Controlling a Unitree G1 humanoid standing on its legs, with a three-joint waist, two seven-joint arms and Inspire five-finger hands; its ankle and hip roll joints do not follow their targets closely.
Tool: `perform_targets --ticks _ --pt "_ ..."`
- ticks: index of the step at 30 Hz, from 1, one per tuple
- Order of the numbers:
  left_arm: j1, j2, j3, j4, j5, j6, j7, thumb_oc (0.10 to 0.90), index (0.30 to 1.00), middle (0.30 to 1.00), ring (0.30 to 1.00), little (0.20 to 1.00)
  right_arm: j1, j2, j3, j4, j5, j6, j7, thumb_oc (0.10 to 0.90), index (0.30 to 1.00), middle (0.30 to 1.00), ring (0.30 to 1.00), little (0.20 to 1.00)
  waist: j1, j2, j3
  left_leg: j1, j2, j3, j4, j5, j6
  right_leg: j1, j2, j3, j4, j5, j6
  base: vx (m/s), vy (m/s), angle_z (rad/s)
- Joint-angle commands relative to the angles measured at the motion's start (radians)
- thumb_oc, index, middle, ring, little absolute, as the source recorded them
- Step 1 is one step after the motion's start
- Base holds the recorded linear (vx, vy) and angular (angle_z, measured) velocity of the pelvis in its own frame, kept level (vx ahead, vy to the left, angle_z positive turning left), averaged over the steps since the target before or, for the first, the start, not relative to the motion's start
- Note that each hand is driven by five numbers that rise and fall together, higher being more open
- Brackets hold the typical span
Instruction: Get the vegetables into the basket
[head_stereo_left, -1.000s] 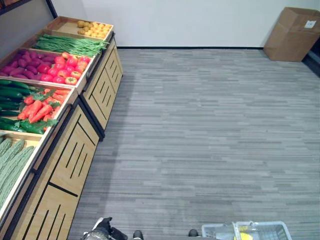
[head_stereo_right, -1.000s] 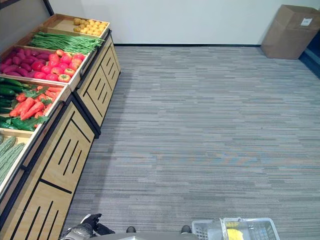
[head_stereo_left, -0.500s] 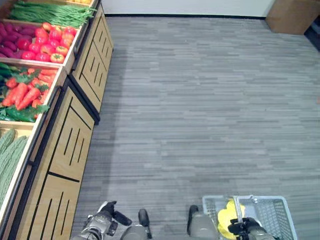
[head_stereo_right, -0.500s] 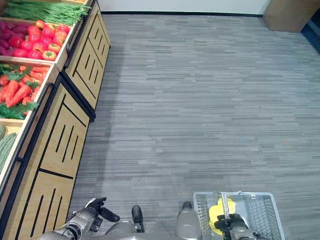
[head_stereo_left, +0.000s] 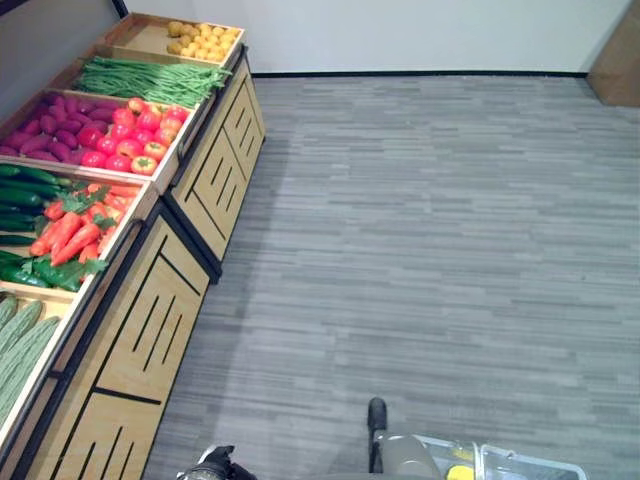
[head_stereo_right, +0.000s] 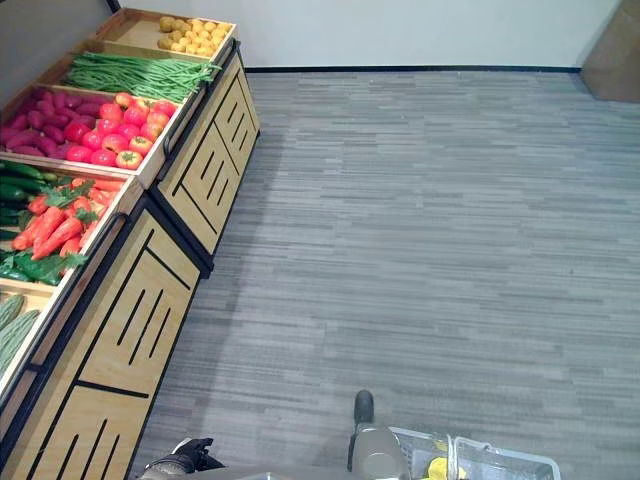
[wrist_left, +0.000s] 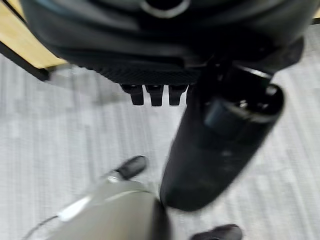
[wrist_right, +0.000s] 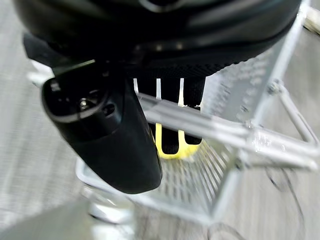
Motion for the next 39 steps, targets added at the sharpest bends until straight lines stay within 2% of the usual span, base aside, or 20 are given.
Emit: perform_targets --ticks 1,3,4,7,8,9,11,13,15,16,17,18,19,20,22,25,29,32,36,39 --pt "-0.041 0.035 -0.027 -0.016 -0.010 0.009 0.007 0.900 1.000 1.000 1.000 1.000 -0.025 0.000 0.014 0.022 -0.012 -0.031 -0.005 0.400 0.300 0.300 0.300 0.300 -0.010 -0.033 0.028 0.053 -0.088 -0.001 0.009 -0.057 0.013 -0.064 -0.084 0.065 0.033 0.022 0.107 0.12 -0.158 0.48" --pt "-0.044 0.033 -0.027 -0.022 -0.016 0.006 0.016 0.900 1.000 1.000 1.000 1.000 -0.029 -0.004 0.021 0.008 -0.010 -0.038 0.000 0.400 0.300 0.300 0.300 0.300 -0.010 -0.023 0.024 0.048 -0.078 -0.006 0.022 -0.018 0.001 -0.054 -0.069 0.057 0.037 0.002 0.093 0.15 -0.184 0.37" --pt "-0.045 0.034 -0.024 -0.029 -0.025 0.006 0.019 0.900 1.000 1.000 1.000 1.000 -0.032 -0.005 0.041 -0.001 -0.022 -0.041 0.004 0.400 0.300 0.300 0.300 0.300 -0.007 -0.015 0.023 0.030 -0.068 -0.015 0.060 0.029 -0.014 -0.040 -0.053 0.052 0.036 -0.020 0.075 0.14 -0.205 0.17" --pt "-0.048 0.037 -0.023 -0.033 -0.029 0.007 0.019 0.900 1.000 1.000 1.000 1.000 -0.033 -0.008 0.056 -0.011 -0.033 -0.042 0.005 0.400 0.300 0.300 0.300 0.300 -0.001 -0.015 0.031 -0.006 -0.067 -0.027 0.133 0.095 -0.029 -0.010 -0.034 0.048 0.027 -0.044 0.052 0.10 -0.150 0.06" --pt "-0.051 0.039 -0.023 -0.034 -0.029 0.010 0.019 0.900 1.000 1.000 1.000 1.000 -0.029 -0.011 0.060 -0.018 -0.033 -0.043 0.002 0.400 0.300 0.300 0.300 0.300 0.011 -0.033 0.045 -0.064 -0.078 -0.027 0.237 0.145 -0.032 0.030 -0.032 0.051 0.015 -0.059 0.033 0.12 -0.171 0.05" --pt "-0.052 0.039 -0.023 -0.034 -0.029 0.010 0.019 0.900 1.000 1.000 1.000 1.000 -0.029 -0.011 0.059 -0.017 -0.033 -0.043 0.002 0.400 0.300 0.300 0.300 0.300 0.010 -0.033 0.045 -0.067 -0.078 -0.030 0.243 0.143 -0.032 0.031 -0.033 0.049 0.014 -0.059 0.033 0.13 -0.178 0.12" --pt "-0.047 0.043 -0.021 -0.032 -0.030 0.013 0.020 0.900 1.000 1.000 1.000 1.000 -0.020 -0.012 0.063 -0.021 -0.036 -0.042 0.005 0.400 0.300 0.300 0.300 0.300 0.026 -0.057 0.058 -0.104 -0.095 -0.027 0.310 0.150 -0.024 0.074 -0.032 0.050 -0.006 -0.072 0.020 0.12 -0.121 0.13" --pt "-0.046 0.041 -0.015 -0.027 -0.033 0.015 0.021 0.900 1.000 1.000 1.000 1.000 -0.015 -0.014 0.059 -0.014 -0.034 -0.040 0.002 0.400 0.300 0.300 0.300 0.300 0.042 -0.073 0.066 -0.173 -0.102 0.007 0.253 0.111 -0.006 0.112 -0.044 0.050 -0.036 -0.075 0.035 0.18 -0.048 -0.02" --pt "-0.041 0.040 -0.012 -0.026 -0.033 0.016 0.021 0.900 1.000 1.000 1.000 1.000 -0.012 -0.015 0.054 -0.010 -0.032 -0.040 0.002 0.400 0.300 0.300 0.300 0.300 0.054 -0.080 0.067 -0.187 -0.097 0.024 0.222 0.076 0.004 0.135 -0.049 0.057 -0.048 -0.081 0.046 0.22 0.050 0.30" --pt "-0.035 0.041 -0.007 -0.023 -0.032 0.012 0.022 0.900 1.000 1.000 1.000 1.000 -0.007 -0.021 0.050 -0.007 -0.036 -0.040 -0.001 0.400 0.300 0.300 0.300 0.300 0.079 -0.084 0.065 -0.264 -0.079 0.040 0.083 0.066 0.010 0.168 -0.059 0.066 -0.070 -0.092 0.069 0.28 0.116 0.31" --pt "-0.031 0.039 -0.008 -0.022 -0.032 0.012 0.022 0.900 1.000 1.000 1.000 1.000 -0.004 -0.022 0.050 -0.009 -0.040 -0.041 -0.003 0.400 0.300 0.300 0.300 0.300 0.090 -0.082 0.063 -0.275 -0.068 0.039 0.043 0.083 0.006 0.186 -0.060 0.075 -0.073 -0.106 0.075 0.49 0.223 0.10" --pt "-0.028 0.039 -0.012 -0.018 -0.030 0.011 0.023 0.900 1.000 1.000 1.000 1.000 0.001 -0.026 0.052 -0.011 -0.046 -0.043 -0.005 0.400 0.300 0.300 0.300 0.300 0.119 -0.076 0.063 -0.351 -0.034 0.031 -0.048 0.185 -0.016 0.234 -0.061 0.096 -0.089 -0.134 0.085 0.31 0.146 -0.12" --pt "-0.028 0.039 -0.013 -0.018 -0.030 0.011 0.023 0.900 1.000 1.000 1.000 1.000 0.001 -0.026 0.052 -0.012 -0.046 -0.043 -0.005 0.400 0.300 0.300 0.300 0.300 0.120 -0.078 0.064 -0.348 -0.036 0.032 -0.051 0.186 -0.016 0.235 -0.062 0.097 -0.089 -0.135 0.086 0.52 0.296 -0.66" --pt "-0.020 0.043 -0.007 -0.013 -0.028 0.012 0.021 0.900 1.000 1.000 1.000 1.000 -0.005 -0.022 0.052 -0.007 -0.054 -0.042 -0.002 0.400 0.300 0.300 0.300 0.300 0.146 -0.079 0.059 -0.368 -0.029 0.029 -0.053 0.213 -0.027 0.288 -0.071 0.131 -0.088 -0.172 0.099 0.30 0.184 -0.78" --pt "-0.012 0.045 0.003 -0.012 -0.035 0.009 0.023 0.900 1.000 1.000 1.000 1.000 -0.014 -0.018 0.056 -0.003 -0.058 -0.040 0.002 0.400 0.300 0.300 0.300 0.300 0.158 -0.083 0.055 -0.363 -0.043 0.025 -0.018 0.185 -0.013 0.303 -0.081 0.154 -0.080 -0.185 0.106 0.29 0.222 -0.91" --pt "-0.007 0.056 0.017 -0.006 -0.044 0.005 0.025 0.900 1.000 1.000 1.000 1.000 -0.015 -0.002 0.054 0.004 -0.072 -0.041 0.006 0.400 0.300 0.300 0.300 0.300 0.167 -0.112 0.043 -0.371 -0.079 0.035 0.058 0.123 0.016 0.311 -0.137 0.169 -0.059 -0.179 0.133 0.20 0.246 -0.63" --pt "-0.022 0.074 0.029 -0.019 -0.067 -0.001 0.030 0.900 1.000 1.000 1.000 1.000 -0.048 0.017 0.062 -0.003 -0.075 -0.037 0.002 0.400 0.300 0.300 0.300 0.300 0.187 -0.143 0.047 -0.377 -0.110 0.081 0.126 0.054 0.052 0.261 -0.186 0.197 -0.020 -0.146 0.163 0.08 0.204 -0.46" --pt "-0.027 0.083 0.034 -0.031 -0.071 -0.003 0.029 0.900 1.000 1.000 1.000 1.000 -0.067 0.021 0.071 -0.024 -0.085 -0.035 0.003 0.400 0.300 0.300 0.300 0.300 0.194 -0.157 0.052 -0.368 -0.135 0.101 0.134 0.022 0.074 0.230 -0.207 0.195 -0.003 -0.090 0.178 0.07 0.176 -0.27" --pt "-0.032 0.093 0.037 -0.033 -0.072 -0.002 0.029 0.900 1.000 1.000 1.000 1.000 -0.075 0.026 0.076 -0.034 -0.086 -0.035 0.003 0.400 0.300 0.300 0.300 0.300 0.196 -0.166 0.052 -0.351 -0.159 0.103 0.117 0.006 0.094 0.205 -0.213 0.196 0.023 -0.049 0.184 0.07 0.119 -0.28" --pt "-0.034 0.100 0.040 -0.032 -0.071 -0.001 0.025 0.900 1.000 1.000 1.000 1.000 -0.076 0.029 0.077 -0.035 -0.082 -0.034 0.000 0.400 0.300 0.300 0.300 0.300 0.192 -0.171 0.058 -0.309 -0.178 0.111 0.081 -0.007 0.116 0.164 -0.204 0.181 0.095 0.006 0.191 0.11 0.147 -0.03"
